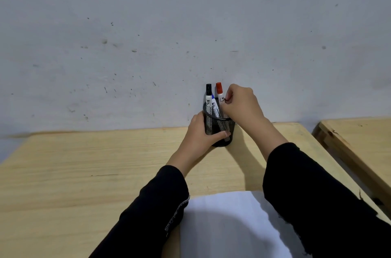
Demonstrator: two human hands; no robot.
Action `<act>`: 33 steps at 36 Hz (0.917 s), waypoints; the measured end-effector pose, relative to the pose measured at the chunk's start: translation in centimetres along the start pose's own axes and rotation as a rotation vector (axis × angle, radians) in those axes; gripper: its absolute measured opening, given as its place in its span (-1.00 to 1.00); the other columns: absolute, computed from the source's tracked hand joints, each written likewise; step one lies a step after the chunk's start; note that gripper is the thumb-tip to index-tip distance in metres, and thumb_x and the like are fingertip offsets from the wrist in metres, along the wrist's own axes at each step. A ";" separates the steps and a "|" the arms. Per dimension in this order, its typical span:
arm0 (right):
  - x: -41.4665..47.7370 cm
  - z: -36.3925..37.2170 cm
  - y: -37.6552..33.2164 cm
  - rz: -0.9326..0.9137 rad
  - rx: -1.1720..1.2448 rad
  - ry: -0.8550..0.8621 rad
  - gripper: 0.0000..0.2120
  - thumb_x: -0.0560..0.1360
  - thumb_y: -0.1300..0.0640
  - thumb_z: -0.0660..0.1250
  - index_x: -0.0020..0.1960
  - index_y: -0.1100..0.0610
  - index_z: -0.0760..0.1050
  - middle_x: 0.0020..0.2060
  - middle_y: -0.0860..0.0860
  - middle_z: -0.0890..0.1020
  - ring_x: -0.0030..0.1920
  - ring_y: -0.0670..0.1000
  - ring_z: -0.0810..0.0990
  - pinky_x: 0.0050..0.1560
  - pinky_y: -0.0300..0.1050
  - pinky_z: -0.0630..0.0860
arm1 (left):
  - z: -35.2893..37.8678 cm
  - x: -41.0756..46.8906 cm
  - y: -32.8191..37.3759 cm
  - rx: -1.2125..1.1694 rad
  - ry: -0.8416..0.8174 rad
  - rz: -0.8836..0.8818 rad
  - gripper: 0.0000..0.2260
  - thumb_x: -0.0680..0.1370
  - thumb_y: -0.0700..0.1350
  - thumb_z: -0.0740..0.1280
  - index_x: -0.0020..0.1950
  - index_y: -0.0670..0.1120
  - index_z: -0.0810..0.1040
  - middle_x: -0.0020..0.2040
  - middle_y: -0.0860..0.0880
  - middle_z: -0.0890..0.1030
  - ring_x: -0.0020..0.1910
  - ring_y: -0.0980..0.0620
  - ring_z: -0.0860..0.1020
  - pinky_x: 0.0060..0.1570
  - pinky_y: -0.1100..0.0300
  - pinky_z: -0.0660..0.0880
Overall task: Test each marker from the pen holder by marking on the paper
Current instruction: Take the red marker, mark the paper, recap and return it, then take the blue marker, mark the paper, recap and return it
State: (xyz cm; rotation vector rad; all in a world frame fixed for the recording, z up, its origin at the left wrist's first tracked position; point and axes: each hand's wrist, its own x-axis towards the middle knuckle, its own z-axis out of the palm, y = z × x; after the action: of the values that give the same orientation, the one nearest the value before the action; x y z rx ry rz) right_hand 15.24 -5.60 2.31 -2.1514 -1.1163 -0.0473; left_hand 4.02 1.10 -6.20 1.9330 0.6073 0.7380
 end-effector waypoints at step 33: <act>-0.1 0.6 -0.9 -0.039 -0.088 -0.111 -0.92 0.32 0.15 0.37 -0.25 0.15 0.62 -0.20 0.13 0.65 -0.15 0.14 0.61 -0.15 -0.02 0.59 | -1.0 0.4 0.4 0.017 -0.071 -0.048 -0.39 0.19 0.13 0.53 0.18 0.02 0.44 0.13 -0.01 0.55 0.15 0.00 0.54 0.14 -0.06 0.53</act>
State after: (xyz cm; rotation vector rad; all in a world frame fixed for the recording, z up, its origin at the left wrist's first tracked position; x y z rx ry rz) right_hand 14.32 -4.94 2.34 -2.2331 -1.2409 0.0058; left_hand 3.57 1.81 -5.40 1.9454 0.6155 0.6334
